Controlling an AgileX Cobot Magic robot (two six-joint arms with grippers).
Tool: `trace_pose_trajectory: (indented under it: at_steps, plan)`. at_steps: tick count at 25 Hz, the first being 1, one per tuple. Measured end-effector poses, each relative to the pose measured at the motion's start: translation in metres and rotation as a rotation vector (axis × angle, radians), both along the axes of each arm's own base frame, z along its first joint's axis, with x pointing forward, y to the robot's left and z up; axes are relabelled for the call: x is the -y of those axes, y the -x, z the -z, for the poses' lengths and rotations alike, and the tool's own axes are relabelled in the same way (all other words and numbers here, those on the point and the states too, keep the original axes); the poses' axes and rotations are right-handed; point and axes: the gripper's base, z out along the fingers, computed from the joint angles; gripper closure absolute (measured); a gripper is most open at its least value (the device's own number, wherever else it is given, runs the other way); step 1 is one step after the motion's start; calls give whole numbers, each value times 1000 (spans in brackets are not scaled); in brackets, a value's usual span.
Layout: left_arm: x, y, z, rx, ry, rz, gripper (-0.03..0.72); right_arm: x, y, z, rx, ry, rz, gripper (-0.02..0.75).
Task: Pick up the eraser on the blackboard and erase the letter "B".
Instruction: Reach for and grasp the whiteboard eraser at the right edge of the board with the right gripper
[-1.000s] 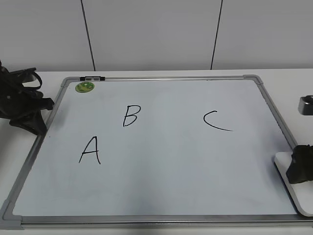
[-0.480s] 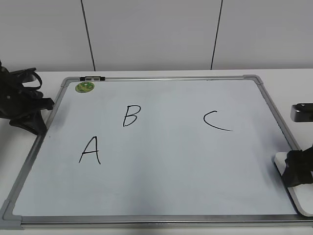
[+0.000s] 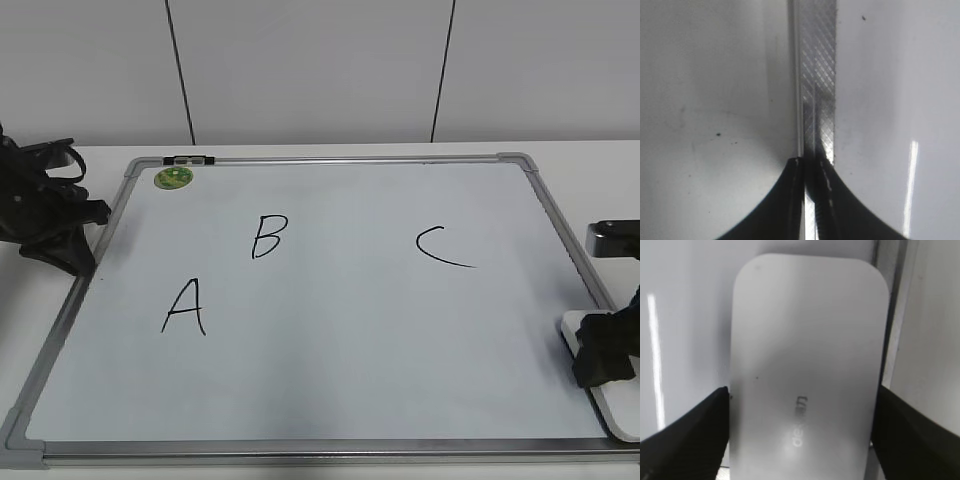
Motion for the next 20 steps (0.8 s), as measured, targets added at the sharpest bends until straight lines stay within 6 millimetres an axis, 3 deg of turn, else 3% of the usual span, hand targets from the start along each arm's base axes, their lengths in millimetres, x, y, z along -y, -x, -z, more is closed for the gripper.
trace_pose_trajectory:
  at_steps: [6,20]
  plan:
    - [0,0,0,0,0,0,648,0,-4,-5,4,-1,-4,192]
    - [0,0,0,0,0,0,648,0,-7,-10,-38,-3,-17,203]
